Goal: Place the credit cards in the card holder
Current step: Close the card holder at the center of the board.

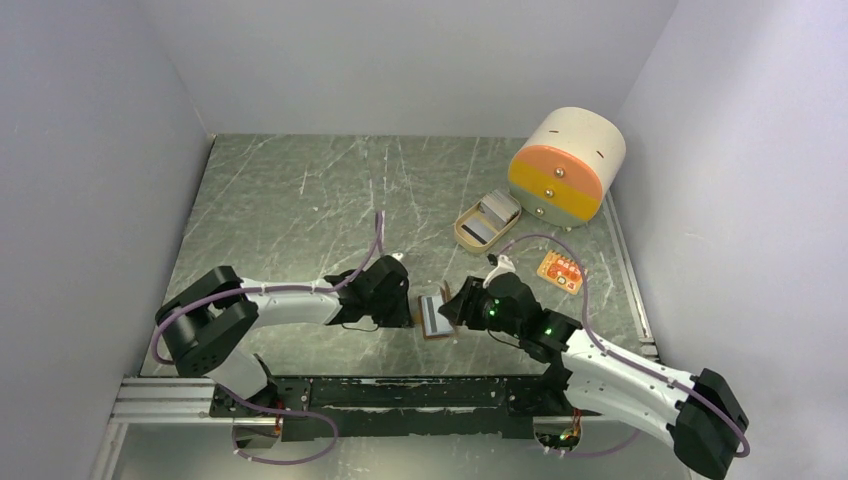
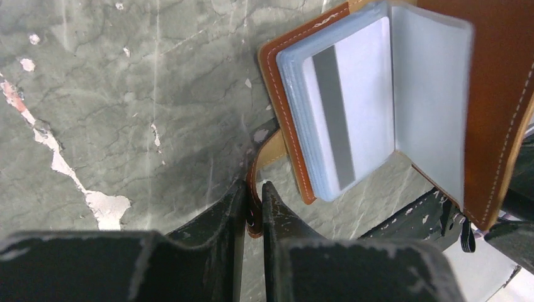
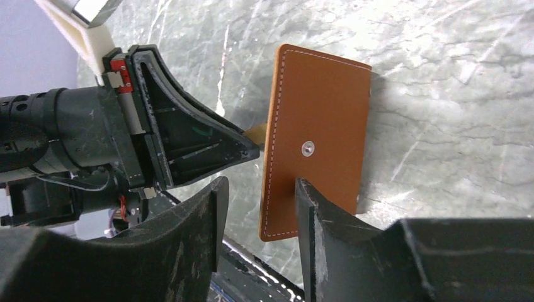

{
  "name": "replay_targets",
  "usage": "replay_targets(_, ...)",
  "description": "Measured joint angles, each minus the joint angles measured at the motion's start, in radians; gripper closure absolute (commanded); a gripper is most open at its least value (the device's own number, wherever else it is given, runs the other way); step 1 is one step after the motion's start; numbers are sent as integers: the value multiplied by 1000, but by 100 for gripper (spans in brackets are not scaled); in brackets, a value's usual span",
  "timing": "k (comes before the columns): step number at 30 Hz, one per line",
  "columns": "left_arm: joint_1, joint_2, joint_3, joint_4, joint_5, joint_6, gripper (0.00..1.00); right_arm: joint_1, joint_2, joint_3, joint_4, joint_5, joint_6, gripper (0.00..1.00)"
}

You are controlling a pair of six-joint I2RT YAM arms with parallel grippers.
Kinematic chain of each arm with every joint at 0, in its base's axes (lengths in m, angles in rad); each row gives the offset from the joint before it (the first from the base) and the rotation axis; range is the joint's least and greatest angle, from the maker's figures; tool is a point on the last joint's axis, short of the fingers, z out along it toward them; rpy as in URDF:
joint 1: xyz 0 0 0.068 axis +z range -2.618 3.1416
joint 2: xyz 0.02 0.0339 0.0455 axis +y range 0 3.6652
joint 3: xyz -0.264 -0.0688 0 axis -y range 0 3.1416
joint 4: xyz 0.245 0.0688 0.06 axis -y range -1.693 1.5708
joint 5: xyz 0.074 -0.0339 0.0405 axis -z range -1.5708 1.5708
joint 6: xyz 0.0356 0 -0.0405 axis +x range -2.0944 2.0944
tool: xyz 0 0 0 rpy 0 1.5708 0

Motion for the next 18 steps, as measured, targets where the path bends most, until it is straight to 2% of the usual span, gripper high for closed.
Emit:
replay_targets(7,19,-22,-23,7,40,-1,82,0,12,-2,40,-32,-9,59)
replay_targets(11,27,-28,-34,15,60,-4,83,0,13,-6,56,-45,-20,50)
replay_targets(18,35,-34,-41,24,79,-7,82,0,61,-6,97,-94,-29,49)
